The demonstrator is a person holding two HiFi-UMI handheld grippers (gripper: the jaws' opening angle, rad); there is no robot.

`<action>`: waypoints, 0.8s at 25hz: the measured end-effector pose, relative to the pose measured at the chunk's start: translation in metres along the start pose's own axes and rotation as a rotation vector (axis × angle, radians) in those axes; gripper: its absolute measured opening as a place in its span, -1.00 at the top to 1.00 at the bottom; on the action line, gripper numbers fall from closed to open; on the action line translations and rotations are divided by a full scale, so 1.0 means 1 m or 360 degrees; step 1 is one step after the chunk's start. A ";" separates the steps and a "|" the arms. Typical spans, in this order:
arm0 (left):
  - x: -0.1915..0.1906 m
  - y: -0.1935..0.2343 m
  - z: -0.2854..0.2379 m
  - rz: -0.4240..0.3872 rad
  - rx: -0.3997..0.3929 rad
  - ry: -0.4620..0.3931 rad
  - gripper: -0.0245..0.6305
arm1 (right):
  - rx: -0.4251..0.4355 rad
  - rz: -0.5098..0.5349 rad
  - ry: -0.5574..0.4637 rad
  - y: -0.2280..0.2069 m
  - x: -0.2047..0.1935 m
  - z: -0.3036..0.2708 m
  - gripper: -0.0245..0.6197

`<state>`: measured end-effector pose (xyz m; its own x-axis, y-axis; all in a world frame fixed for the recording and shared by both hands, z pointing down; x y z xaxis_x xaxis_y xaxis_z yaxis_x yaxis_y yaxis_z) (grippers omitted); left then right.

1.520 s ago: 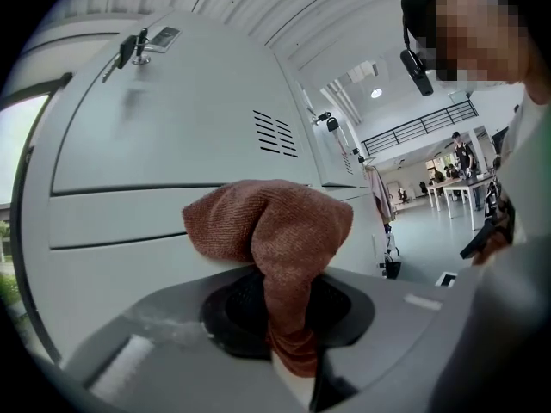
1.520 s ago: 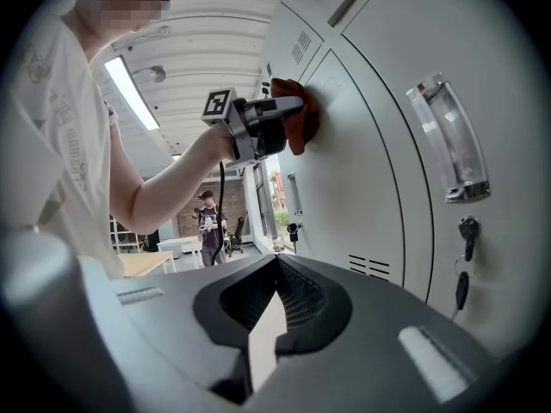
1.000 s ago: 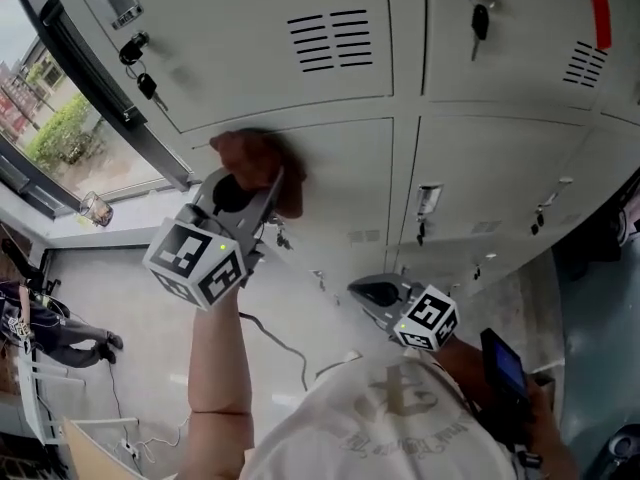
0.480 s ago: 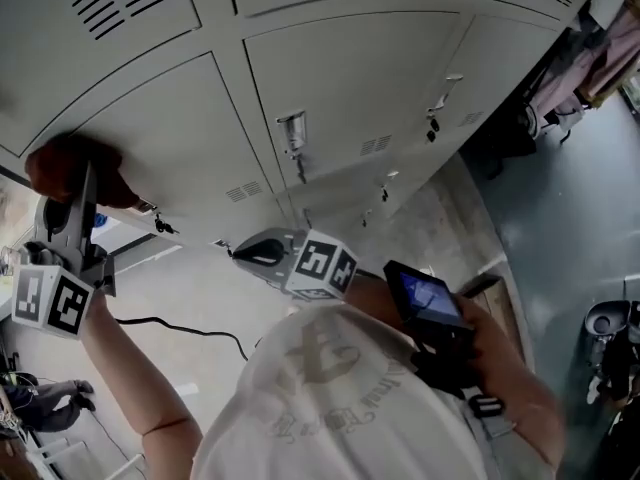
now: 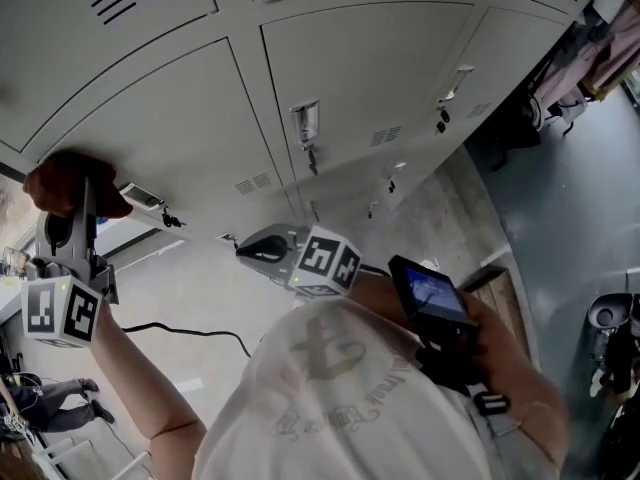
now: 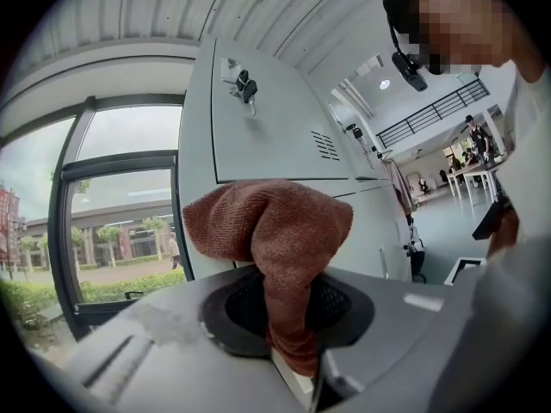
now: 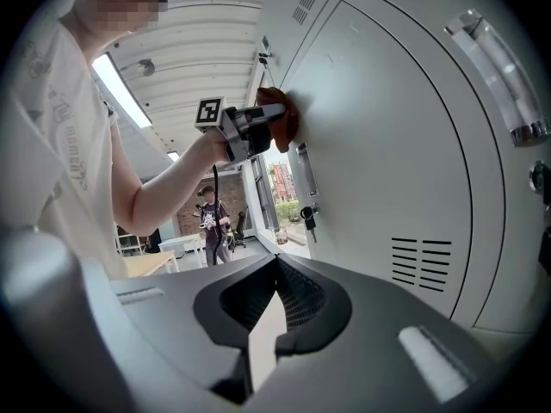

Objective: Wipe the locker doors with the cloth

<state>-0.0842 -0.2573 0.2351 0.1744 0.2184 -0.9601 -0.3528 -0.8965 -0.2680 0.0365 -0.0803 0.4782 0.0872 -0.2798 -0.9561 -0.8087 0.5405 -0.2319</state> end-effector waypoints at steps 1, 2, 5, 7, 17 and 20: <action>-0.004 -0.001 0.000 -0.0005 0.0004 0.0009 0.69 | -0.0001 0.0002 -0.0004 0.001 0.001 -0.002 0.90; -0.010 -0.001 0.000 0.0000 0.0001 0.0018 0.69 | -0.0004 0.0001 -0.0006 0.001 0.001 -0.003 0.90; -0.040 0.002 0.002 0.0076 -0.0033 0.0044 0.69 | -0.0024 -0.0008 0.0003 0.000 0.000 -0.005 0.90; -0.057 0.000 0.002 0.0115 -0.0045 0.0063 0.69 | -0.0038 -0.0015 0.0007 -0.002 -0.001 -0.006 0.90; -0.085 -0.028 -0.003 0.0115 -0.0016 -0.0032 0.69 | -0.0030 -0.0023 -0.0022 0.001 -0.002 -0.009 0.90; -0.087 -0.043 0.002 0.0197 -0.0008 -0.0206 0.69 | -0.0145 -0.0115 -0.0036 0.014 -0.014 0.014 0.90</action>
<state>-0.0862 -0.2372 0.3303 0.0102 0.1538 -0.9880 -0.3595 -0.9215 -0.1472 0.0318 -0.0580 0.4861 0.1596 -0.2967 -0.9416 -0.8492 0.4452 -0.2842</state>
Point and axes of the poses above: the fingertips, and each gripper's own axes: z backward along the fingers, y to its left, x out of its top, the point moved 7 cm from there along z, backward along the fingers
